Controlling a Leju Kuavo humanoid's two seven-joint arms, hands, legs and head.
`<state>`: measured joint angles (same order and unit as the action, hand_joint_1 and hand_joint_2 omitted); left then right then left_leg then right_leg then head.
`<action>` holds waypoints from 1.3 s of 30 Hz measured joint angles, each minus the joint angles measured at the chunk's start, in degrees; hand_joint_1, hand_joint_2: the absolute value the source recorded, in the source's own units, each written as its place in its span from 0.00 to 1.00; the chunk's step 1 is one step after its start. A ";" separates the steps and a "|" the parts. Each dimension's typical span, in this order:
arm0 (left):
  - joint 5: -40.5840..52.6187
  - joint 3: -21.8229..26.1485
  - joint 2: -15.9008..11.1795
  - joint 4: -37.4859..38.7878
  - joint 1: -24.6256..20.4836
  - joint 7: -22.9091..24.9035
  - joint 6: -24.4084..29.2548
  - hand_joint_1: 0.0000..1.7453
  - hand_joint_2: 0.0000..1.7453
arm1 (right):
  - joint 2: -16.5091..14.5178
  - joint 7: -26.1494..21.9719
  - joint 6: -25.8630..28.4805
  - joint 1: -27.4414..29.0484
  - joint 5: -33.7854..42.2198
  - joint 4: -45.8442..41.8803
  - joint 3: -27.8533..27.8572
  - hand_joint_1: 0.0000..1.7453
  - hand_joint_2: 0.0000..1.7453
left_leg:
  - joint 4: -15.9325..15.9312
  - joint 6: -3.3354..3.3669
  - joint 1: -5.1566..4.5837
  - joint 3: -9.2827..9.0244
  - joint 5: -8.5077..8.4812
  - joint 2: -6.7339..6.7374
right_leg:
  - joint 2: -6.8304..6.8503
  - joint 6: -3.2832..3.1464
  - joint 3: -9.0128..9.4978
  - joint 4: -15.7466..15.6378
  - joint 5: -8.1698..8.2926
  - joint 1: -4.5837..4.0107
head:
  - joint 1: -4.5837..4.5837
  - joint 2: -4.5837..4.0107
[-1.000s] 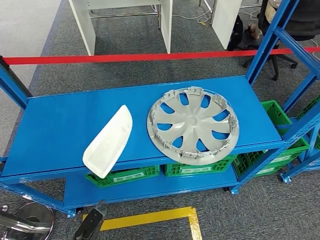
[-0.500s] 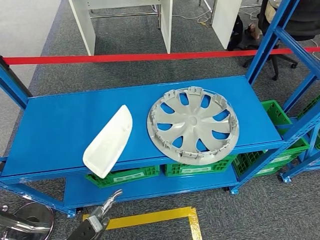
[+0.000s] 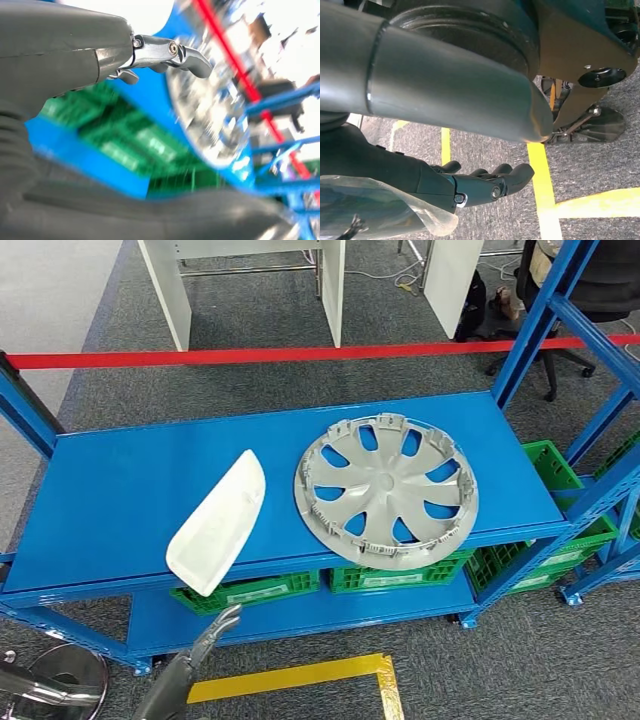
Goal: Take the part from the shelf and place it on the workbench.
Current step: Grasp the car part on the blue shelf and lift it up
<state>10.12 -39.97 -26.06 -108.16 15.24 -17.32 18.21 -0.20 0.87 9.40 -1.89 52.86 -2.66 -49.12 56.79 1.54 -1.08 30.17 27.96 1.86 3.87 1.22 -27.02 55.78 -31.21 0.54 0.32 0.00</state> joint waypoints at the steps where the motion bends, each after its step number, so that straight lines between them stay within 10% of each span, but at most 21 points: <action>1: 1.82 0.73 0.35 -0.69 0.19 0.10 0.76 0.00 1.00 | 0.00 -0.02 0.02 -0.02 0.15 0.00 -0.20 0.00 0.00 | 0.00 0.00 0.00 0.00 0.00 0.00 | 0.00 0.00 0.00 0.00 0.00 0.00 | 0.00 0.00; 25: 39.86 23.22 12.21 -1.60 2.38 8.19 15.91 0.00 1.00 | -0.50 0.26 0.23 -0.24 4.66 1.02 -5.37 0.00 0.00 | 0.00 0.00 0.00 -0.01 0.00 0.00 | 0.00 0.00 0.00 0.00 0.00 0.00 | 0.00 0.00; 39: 43.21 24.96 15.87 10.28 -1.19 10.70 15.16 0.00 1.00 | -0.48 1.13 -0.26 -0.59 6.58 1.33 -9.62 0.00 0.00 | 0.01 0.00 0.00 -0.01 0.00 0.01 | -0.03 0.00 -0.01 0.00 0.00 0.00 | 0.00 0.00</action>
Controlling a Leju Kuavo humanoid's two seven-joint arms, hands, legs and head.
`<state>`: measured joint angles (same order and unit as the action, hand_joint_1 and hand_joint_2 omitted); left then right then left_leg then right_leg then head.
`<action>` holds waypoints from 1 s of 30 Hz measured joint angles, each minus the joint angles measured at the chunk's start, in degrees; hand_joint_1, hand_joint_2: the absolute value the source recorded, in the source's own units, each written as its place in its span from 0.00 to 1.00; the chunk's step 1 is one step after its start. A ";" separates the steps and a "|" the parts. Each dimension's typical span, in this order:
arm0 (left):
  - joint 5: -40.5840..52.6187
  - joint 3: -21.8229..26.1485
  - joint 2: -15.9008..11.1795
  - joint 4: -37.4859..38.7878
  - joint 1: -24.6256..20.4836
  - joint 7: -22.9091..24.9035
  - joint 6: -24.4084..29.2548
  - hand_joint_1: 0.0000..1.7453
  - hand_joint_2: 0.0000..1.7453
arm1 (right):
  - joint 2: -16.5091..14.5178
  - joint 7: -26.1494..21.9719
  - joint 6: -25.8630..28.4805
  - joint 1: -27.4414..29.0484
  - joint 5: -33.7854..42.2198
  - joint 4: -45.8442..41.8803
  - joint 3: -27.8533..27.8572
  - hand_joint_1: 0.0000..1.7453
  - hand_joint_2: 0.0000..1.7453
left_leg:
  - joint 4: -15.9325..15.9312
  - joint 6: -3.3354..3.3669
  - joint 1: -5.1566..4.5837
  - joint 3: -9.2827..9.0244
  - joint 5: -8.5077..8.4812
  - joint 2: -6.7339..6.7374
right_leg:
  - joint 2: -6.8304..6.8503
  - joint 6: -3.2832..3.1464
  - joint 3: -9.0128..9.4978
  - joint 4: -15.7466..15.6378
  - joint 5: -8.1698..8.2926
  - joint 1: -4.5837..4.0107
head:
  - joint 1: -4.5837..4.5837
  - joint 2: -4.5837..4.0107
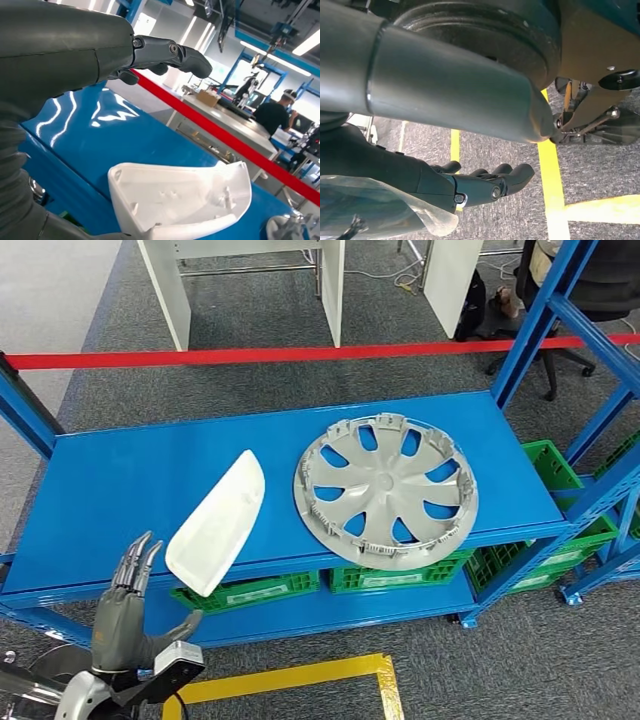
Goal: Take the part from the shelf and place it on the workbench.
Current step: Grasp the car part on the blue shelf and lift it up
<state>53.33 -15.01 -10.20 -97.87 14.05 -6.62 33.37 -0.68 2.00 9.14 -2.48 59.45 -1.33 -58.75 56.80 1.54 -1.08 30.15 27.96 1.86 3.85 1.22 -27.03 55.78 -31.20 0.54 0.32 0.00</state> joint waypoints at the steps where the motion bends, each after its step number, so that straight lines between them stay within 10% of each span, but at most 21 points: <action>1: 0.02 -0.05 0.04 0.41 -0.14 0.10 0.00 0.00 1.00 | 0.00 0.07 0.00 -0.03 0.13 0.00 -0.29 0.00 0.00 | 0.00 0.00 0.00 0.00 0.00 0.00 | 0.00 0.00 0.00 0.00 0.00 0.00 | -0.01 0.00; 30: 2.45 1.21 -0.87 6.45 -5.28 2.08 -3.71 0.00 1.00 | 0.13 -0.99 -0.55 -0.28 0.80 0.67 -4.94 0.00 0.00 | 0.00 0.00 0.00 0.00 -0.01 0.00 | 0.00 0.00 0.01 0.01 0.00 0.00 | -0.01 0.00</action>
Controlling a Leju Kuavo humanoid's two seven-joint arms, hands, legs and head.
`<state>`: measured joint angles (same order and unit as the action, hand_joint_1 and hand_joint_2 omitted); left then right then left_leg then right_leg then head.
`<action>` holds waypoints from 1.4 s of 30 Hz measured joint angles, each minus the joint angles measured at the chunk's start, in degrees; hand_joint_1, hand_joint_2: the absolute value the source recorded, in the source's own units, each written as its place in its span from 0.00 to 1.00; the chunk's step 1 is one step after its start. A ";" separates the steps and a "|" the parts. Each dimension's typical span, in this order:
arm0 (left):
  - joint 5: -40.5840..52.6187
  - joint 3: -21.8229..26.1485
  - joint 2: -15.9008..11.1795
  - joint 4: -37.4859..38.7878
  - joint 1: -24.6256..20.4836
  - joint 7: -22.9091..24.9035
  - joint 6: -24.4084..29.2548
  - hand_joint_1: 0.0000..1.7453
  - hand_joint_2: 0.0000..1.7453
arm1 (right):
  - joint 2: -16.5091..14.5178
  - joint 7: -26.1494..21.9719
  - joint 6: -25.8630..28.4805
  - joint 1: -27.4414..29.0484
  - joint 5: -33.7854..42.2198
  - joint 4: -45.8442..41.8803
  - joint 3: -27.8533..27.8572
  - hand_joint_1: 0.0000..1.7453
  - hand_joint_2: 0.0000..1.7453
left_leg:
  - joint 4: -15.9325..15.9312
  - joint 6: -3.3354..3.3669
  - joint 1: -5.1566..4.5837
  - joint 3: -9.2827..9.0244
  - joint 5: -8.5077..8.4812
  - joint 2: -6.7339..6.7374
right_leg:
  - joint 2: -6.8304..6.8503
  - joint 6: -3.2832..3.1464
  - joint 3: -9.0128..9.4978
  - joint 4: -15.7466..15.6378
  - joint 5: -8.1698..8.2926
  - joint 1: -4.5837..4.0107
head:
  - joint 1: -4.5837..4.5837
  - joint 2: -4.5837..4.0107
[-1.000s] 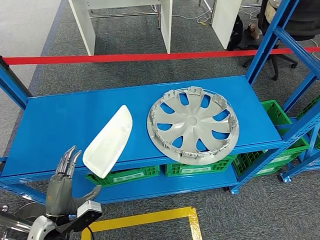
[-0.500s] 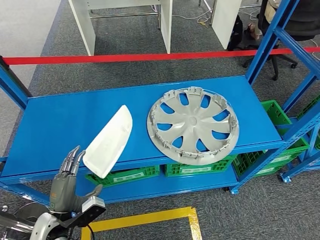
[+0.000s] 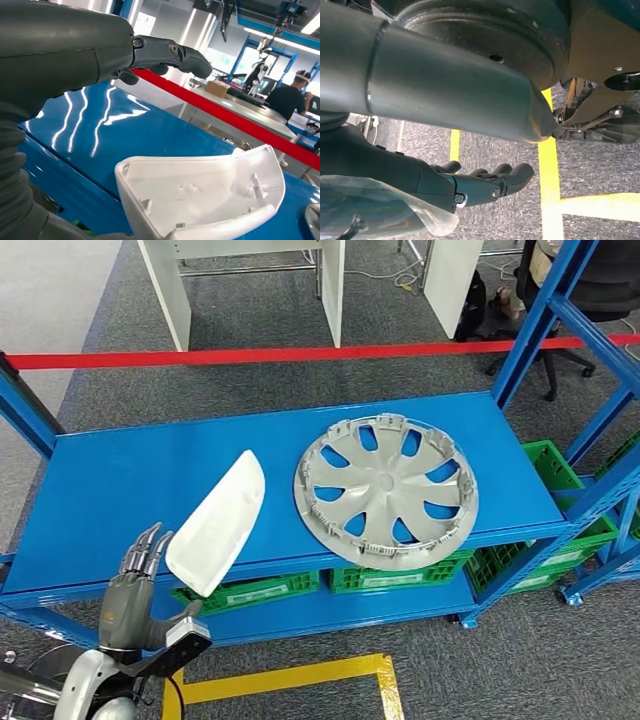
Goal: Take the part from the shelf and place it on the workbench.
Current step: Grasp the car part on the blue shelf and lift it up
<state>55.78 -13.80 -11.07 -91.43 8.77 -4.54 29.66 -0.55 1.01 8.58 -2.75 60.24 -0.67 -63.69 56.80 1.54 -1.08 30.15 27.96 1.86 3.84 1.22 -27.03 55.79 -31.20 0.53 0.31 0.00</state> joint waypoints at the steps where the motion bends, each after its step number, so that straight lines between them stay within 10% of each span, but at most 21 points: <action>1: 0.07 0.05 -0.02 0.18 -0.15 0.04 -0.15 0.00 1.00 | 0.00 0.00 -0.01 -0.01 0.02 0.01 -0.07 0.00 0.00 | 0.00 0.00 0.00 0.00 0.00 0.00 | 0.00 0.00 0.00 0.00 0.00 0.00 | 0.01 0.00; 27: 0.49 -0.61 0.31 7.60 -5.02 -0.10 -5.05 0.05 1.00 | 0.66 1.07 -0.06 -0.18 1.79 -0.13 -2.61 0.00 0.00 | 0.01 0.00 0.00 0.00 0.00 0.00 | 0.00 0.00 -0.01 0.00 0.00 0.00 | 0.01 0.00; 32: 0.66 -1.44 0.60 9.83 -6.69 -0.09 -6.00 1.00 1.00 | 0.75 1.39 -0.06 -0.23 1.93 -0.39 -3.06 0.00 0.00 | 0.01 0.00 0.00 0.00 -0.01 0.00 | 0.00 0.00 0.00 0.00 0.01 0.00 | 0.01 0.00; 42: 0.75 -1.80 0.84 12.02 -8.12 0.05 -5.90 1.00 1.00 | 1.11 2.54 0.13 -0.23 2.08 -1.19 -3.77 0.00 0.00 | 0.01 0.00 0.00 0.00 -0.01 0.00 | 0.00 0.00 0.00 0.00 0.01 0.00 | 0.01 0.00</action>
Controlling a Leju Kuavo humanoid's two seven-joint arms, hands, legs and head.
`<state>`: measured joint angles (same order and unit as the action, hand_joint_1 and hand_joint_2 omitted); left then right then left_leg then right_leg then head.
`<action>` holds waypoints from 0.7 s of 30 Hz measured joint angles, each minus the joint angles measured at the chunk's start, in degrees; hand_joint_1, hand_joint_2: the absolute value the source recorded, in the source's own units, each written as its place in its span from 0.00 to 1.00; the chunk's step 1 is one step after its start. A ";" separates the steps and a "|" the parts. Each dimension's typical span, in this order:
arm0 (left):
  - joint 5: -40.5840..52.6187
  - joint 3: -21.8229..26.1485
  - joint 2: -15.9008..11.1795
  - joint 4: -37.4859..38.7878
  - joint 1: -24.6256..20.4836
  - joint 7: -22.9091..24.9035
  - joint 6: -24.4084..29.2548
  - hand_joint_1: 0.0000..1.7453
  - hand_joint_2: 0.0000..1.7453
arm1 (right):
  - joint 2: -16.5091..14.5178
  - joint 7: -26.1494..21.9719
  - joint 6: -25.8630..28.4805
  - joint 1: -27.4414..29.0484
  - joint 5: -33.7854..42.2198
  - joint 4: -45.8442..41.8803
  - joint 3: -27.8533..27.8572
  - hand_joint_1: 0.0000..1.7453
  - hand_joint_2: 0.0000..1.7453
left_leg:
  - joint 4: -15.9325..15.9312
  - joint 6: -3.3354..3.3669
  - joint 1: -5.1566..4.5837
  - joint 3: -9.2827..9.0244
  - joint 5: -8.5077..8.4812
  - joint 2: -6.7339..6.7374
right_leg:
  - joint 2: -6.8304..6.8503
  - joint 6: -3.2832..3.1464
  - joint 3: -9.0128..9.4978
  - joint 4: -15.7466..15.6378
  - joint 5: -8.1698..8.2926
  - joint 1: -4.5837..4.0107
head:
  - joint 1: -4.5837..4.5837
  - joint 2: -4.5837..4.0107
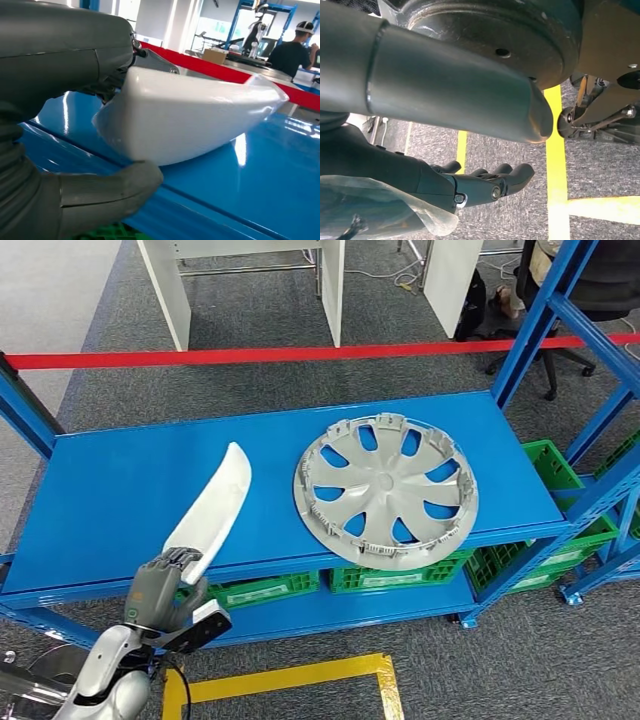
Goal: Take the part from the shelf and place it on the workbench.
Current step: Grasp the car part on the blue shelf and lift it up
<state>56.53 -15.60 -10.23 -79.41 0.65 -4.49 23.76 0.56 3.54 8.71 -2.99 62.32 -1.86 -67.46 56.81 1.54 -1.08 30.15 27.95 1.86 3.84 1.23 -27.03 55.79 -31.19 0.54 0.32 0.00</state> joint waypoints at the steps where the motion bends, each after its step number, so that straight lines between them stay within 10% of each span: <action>1: -0.02 -0.01 0.00 0.09 -0.13 0.02 0.11 1.00 1.00 | 0.04 0.08 0.03 0.00 0.02 -0.10 -0.07 0.00 0.00 | 0.00 0.00 0.00 0.00 0.00 0.00 | 0.00 0.00 0.00 0.00 0.00 0.00 | -0.01 0.00; 21: 6.59 2.22 1.14 -8.27 1.74 -4.67 15.45 1.00 1.00 | 0.32 -0.46 0.82 -0.03 0.83 -1.16 -2.09 0.00 0.00 | 0.00 -0.01 0.00 -0.02 0.00 0.00 | 0.00 0.00 0.03 0.02 0.00 0.00 | -0.01 0.00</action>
<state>63.12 -13.38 -9.09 -87.68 2.39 -9.16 39.21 0.89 3.08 9.53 -3.01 63.15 -3.02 -69.55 56.81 1.53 -1.08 30.14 27.95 1.86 3.84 1.22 -27.00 55.80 -31.20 0.54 0.31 0.00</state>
